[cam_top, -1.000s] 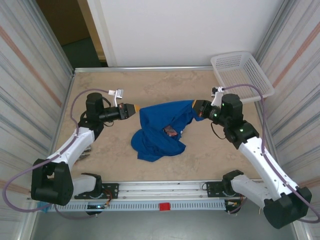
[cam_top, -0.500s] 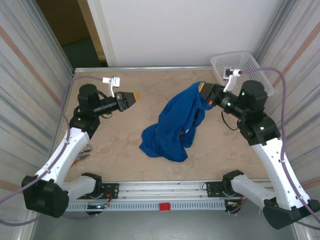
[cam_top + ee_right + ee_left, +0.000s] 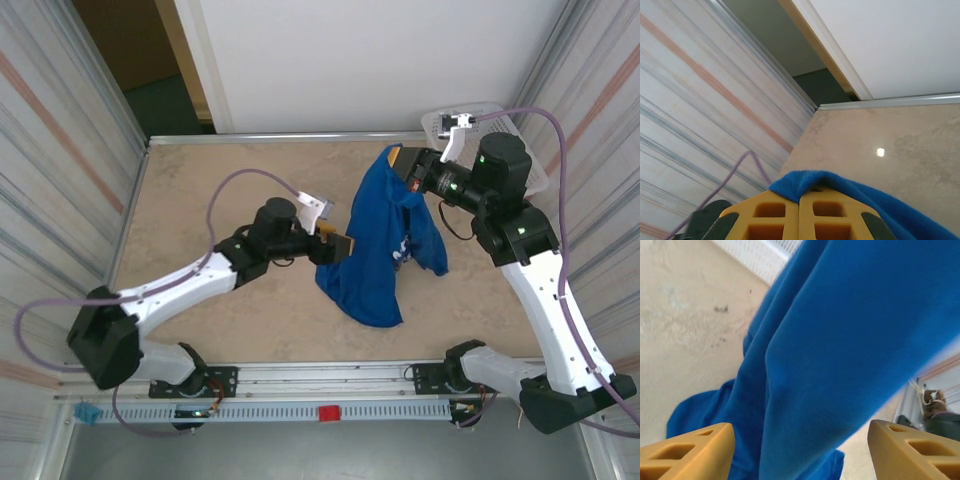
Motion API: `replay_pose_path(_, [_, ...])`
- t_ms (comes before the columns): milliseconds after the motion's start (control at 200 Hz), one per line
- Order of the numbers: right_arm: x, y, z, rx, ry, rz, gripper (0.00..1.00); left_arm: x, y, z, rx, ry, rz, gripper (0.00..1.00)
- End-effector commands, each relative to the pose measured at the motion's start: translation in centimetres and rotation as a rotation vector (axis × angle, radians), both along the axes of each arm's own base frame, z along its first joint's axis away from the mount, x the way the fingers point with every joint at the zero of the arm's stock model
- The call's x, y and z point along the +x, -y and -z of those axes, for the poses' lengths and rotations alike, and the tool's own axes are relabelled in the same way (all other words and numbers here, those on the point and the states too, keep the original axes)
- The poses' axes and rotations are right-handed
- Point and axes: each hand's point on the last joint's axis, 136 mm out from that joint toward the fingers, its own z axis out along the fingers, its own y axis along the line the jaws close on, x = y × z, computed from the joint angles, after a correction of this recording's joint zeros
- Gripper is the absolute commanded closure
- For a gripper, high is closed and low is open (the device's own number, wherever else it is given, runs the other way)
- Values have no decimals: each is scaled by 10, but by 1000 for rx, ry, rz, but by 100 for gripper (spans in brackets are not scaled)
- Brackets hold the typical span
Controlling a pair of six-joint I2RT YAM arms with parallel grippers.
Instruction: Fold the inside-out t-shirt
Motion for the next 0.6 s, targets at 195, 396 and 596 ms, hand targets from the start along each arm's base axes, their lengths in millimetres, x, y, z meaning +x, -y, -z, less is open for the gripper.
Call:
replay_pose_path(195, [5, 6, -13, -24, 68, 10, 100, 43, 8, -65, -42, 137, -1, 100])
replay_pose_path(396, [33, 35, 19, -90, -5, 118, 100, 85, -91, -136, -59, 211, -147, 100])
replay_pose_path(596, [38, 46, 37, -104, -30, 148, 100, 83, -144, -177, -28, 240, -133, 100])
